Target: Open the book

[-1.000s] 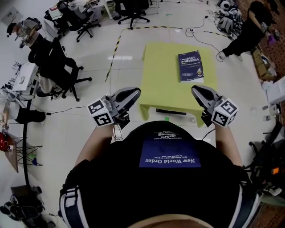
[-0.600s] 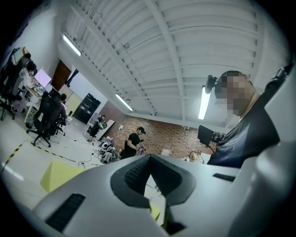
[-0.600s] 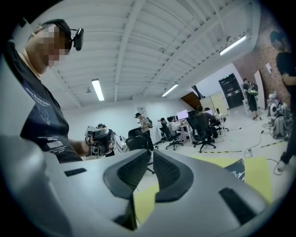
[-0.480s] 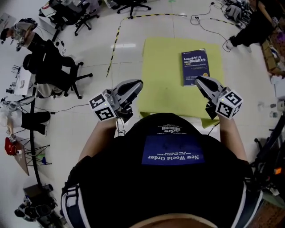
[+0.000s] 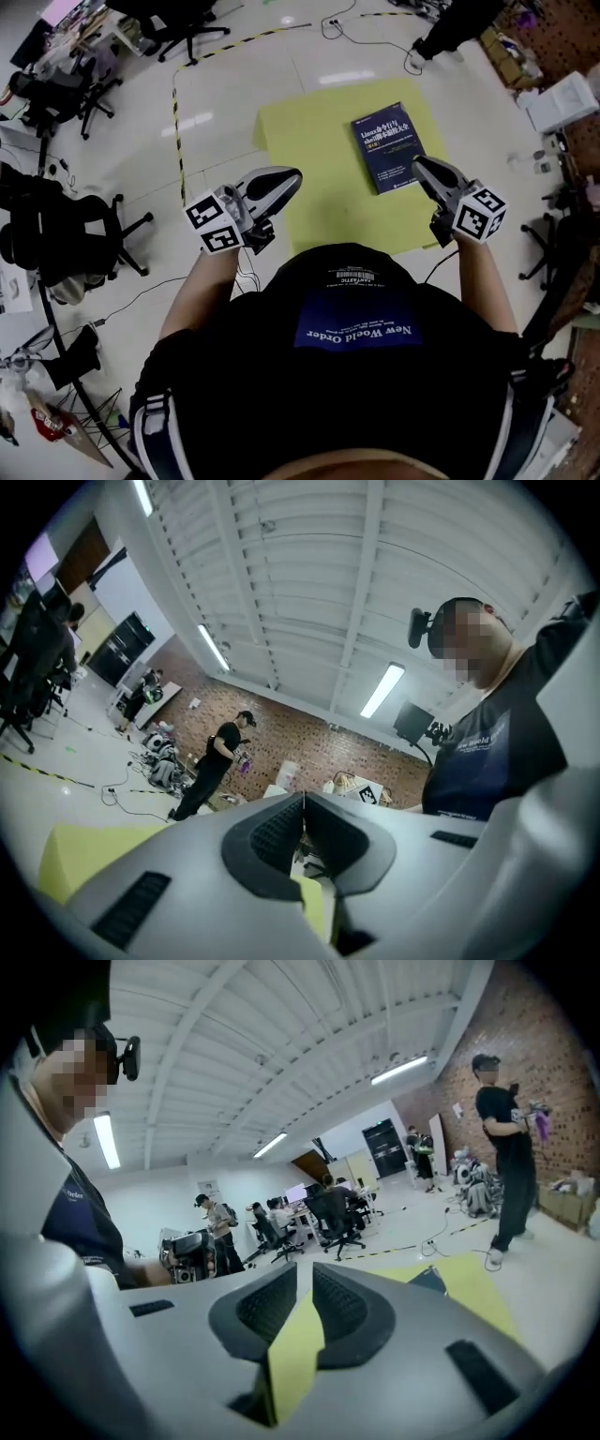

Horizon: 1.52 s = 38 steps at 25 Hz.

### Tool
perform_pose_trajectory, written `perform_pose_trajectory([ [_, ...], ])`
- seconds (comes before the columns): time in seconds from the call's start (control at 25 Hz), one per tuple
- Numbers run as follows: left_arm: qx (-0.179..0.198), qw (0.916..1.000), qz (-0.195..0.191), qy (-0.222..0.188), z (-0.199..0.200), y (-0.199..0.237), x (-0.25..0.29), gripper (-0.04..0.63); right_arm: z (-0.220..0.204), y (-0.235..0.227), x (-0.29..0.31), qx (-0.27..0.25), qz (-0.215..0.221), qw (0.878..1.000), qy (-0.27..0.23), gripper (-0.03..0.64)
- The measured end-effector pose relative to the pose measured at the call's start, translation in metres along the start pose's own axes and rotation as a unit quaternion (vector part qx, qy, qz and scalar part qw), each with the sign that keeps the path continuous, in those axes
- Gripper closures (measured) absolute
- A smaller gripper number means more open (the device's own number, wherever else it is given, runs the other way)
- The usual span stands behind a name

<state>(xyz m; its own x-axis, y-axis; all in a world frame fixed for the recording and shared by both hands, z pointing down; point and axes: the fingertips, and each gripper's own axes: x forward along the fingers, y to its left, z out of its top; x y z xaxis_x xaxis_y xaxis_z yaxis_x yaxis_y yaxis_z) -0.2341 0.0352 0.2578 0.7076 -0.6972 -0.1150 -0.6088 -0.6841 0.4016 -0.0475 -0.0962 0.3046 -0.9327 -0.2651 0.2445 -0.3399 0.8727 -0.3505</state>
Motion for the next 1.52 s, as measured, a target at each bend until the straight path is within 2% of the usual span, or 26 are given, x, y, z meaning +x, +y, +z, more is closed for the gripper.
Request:
perform_pose_trajectory([
  [0.2, -0.018, 0.9988, -0.035, 0.031, -0.017, 0.029, 0.04, 0.598, -0.017, -0.023, 0.004, 0.022, -0.02, 1.0, 0.007, 0.589],
  [0.28, -0.018, 0.9982, -0.033, 0.047, -0.026, 0.036, 0.064, 0.598, -0.025, -0.043, 0.002, 0.036, -0.016, 0.999, 0.01, 0.589],
  [0.4, 0.005, 0.9947, -0.016, 0.101, -0.046, 0.046, 0.103, 0.598, -0.044, -0.087, -0.003, 0.076, -0.01, 0.997, 0.019, 0.564],
  [0.48, 0.039, 0.9874, -0.016, 0.152, -0.059, 0.056, 0.129, 0.597, -0.055, -0.117, -0.003, 0.087, -0.014, 0.996, 0.03, 0.535],
  [0.52, 0.06, 0.9811, -0.025, 0.182, -0.067, 0.063, 0.144, 0.576, -0.061, -0.132, -0.001, 0.085, -0.02, 0.995, 0.039, 0.517],
  [0.56, 0.087, 0.9719, -0.038, 0.215, -0.076, 0.07, 0.16, 0.541, -0.069, -0.146, 0.0, 0.084, -0.026, 0.995, 0.051, 0.501],
  [0.6, 0.122, 0.9588, -0.055, 0.251, -0.086, 0.077, 0.178, 0.512, -0.079, -0.16, 0.002, 0.083, -0.032, 0.994, 0.066, 0.478],
  [0.64, 0.163, 0.941, -0.075, 0.287, -0.097, 0.084, 0.196, 0.483, -0.091, -0.172, 0.004, 0.082, -0.036, 0.993, 0.082, 0.456],
  [0.68, 0.207, 0.9181, -0.096, 0.324, -0.11, 0.092, 0.214, 0.453, -0.102, -0.183, 0.006, 0.08, -0.04, 0.991, 0.099, 0.424],
  [0.72, 0.252, 0.8902, -0.119, 0.36, -0.123, 0.1, 0.232, 0.429, -0.114, -0.192, 0.009, 0.078, -0.043, 0.989, 0.116, 0.392],
  [0.76, 0.295, 0.8575, -0.143, 0.396, -0.139, 0.11, 0.248, 0.401, -0.125, -0.2, 0.012, 0.076, -0.048, 0.987, 0.133, 0.377],
  [0.84, 0.371, 0.7821, -0.194, 0.462, -0.174, 0.131, 0.277, 0.345, -0.146, -0.214, 0.015, 0.075, -0.06, 0.982, 0.162, 0.359],
  [0.92, 0.429, 0.7007, -0.248, 0.513, -0.205, 0.149, 0.302, 0.316, -0.16, -0.224, 0.014, 0.082, -0.074, 0.977, 0.181, 0.355],
  [1.0, 0.472, 0.6131, -0.306, 0.554, -0.229, 0.163, 0.32, 0.293, -0.169, -0.226, 0.011, 0.102, -0.084, 0.973, 0.19, 0.356],
  [1.08, 0.498, 0.5267, -0.355, 0.591, -0.251, 0.177, 0.329, 0.267, -0.177, -0.227, 0.009, 0.12, -0.09, 0.968, 0.199, 0.356],
  [1.12, 0.503, 0.4888, -0.376, 0.606, -0.261, 0.184, 0.331, 0.259, -0.181, -0.228, 0.01, 0.126, -0.09, 0.967, 0.204, 0.356],
  [1.16, 0.504, 0.4558, -0.394, 0.619, -0.27, 0.189, 0.33, 0.259, -0.185, -0.229, 0.012, 0.13, -0.089, 0.965, 0.209, 0.356],
  [1.2, 0.501, 0.4285, -0.41, 0.631, -0.278, 0.192, 0.328, 0.259, -0.188, -0.229, 0.014, 0.134, -0.085, 0.964, 0.213, 0.356],
  [1.24, 0.493, 0.4078, -0.423, 0.642, -0.284, 0.194, 0.326, 0.259, -0.19, -0.229, 0.016, 0.139, -0.079, 0.963, 0.216, 0.356],
  [1.28, 0.481, 0.3936, -0.433, 0.653, -0.288, 0.195, 0.324, 0.259, -0.19, -0.228, 0.017, 0.143, -0.072, 0.963, 0.217, 0.377],
  [1.32, 0.466, 0.3851, -0.438, 0.665, -0.291, 0.196, 0.322, 0.259, -0.19, -0.228, 0.018, 0.146, -0.068, 0.963, 0.216, 0.383],
  [1.4, 0.435, 0.3782, -0.444, 0.686, -0.292, 0.196, 0.322, 0.259, -0.188, -0.228, 0.015, 0.149, -0.065, 0.963, 0.214, 0.404],
  [1.52, 0.413, 0.3794, -0.455, 0.692, -0.292, 0.193, 0.325, 0.259, -0.181, -0.23, 0.011, 0.136, -0.075, 0.965, 0.214, 0.468],
])
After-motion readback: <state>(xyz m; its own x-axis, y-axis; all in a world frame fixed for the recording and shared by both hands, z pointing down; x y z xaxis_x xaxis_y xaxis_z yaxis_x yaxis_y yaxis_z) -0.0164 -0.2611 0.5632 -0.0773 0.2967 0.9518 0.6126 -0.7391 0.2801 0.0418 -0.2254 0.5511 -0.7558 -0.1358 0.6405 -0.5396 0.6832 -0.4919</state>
